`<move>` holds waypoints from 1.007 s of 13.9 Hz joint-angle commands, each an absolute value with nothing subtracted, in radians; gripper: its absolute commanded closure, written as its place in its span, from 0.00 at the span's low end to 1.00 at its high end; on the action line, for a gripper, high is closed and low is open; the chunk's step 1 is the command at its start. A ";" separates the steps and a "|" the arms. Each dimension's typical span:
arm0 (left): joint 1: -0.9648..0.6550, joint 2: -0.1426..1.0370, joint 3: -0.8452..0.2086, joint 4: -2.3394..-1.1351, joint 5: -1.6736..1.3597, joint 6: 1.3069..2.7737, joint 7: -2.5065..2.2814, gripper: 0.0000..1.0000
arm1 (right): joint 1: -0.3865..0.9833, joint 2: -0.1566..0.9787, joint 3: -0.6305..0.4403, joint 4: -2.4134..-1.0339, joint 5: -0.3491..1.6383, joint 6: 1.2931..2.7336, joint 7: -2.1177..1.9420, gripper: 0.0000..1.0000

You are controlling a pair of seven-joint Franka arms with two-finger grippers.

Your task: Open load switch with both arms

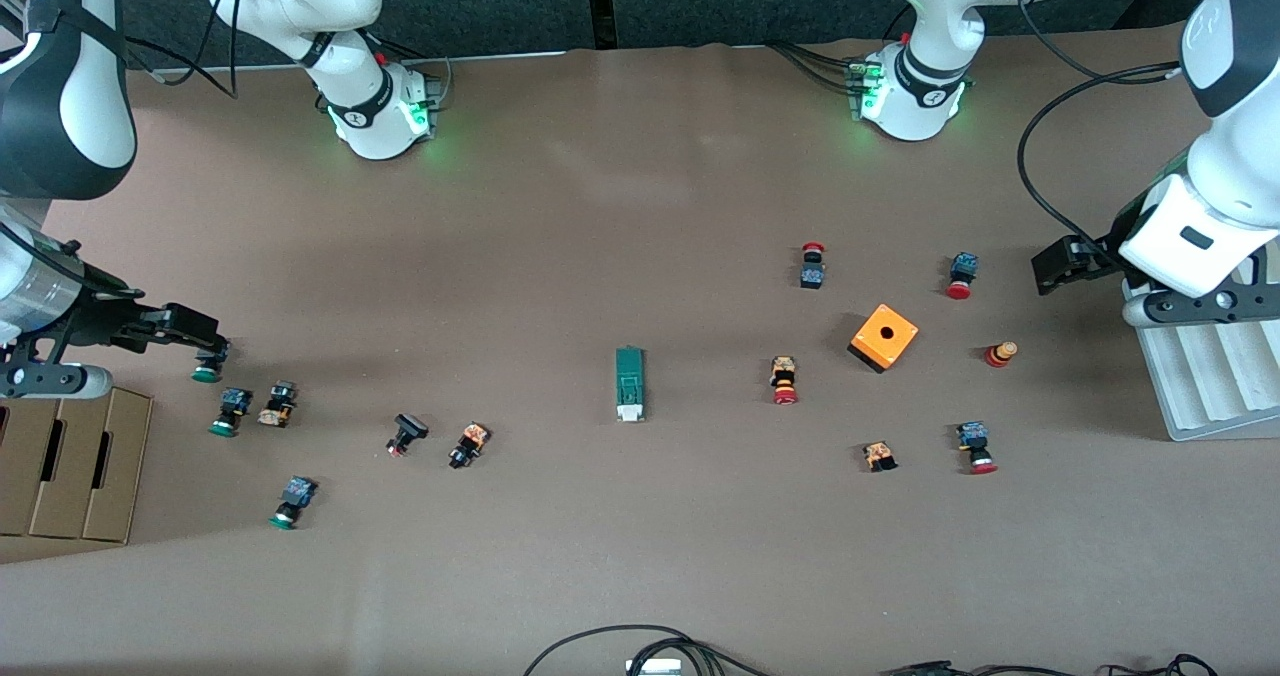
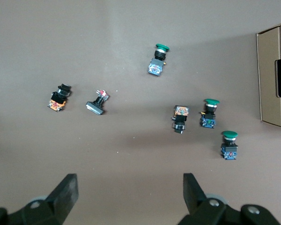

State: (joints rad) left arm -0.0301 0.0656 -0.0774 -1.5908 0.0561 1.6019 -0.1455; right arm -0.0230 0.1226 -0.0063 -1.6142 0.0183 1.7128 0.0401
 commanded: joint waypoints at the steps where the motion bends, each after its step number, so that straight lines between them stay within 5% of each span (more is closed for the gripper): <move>1: -0.031 0.060 -0.080 -1.575 0.061 1.578 -0.150 0.00 | -0.026 0.120 -0.009 -1.612 0.034 1.703 0.029 0.00; 14: -0.032 0.064 -0.081 -1.574 0.061 1.578 -0.160 0.00 | -0.021 0.126 -0.011 -1.612 0.034 1.703 0.032 0.00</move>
State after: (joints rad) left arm -0.0306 0.0656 -0.0783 -1.5908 0.0561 1.6003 -0.1455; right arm -0.0228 0.1237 -0.0066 -1.6143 0.0183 1.7127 0.0400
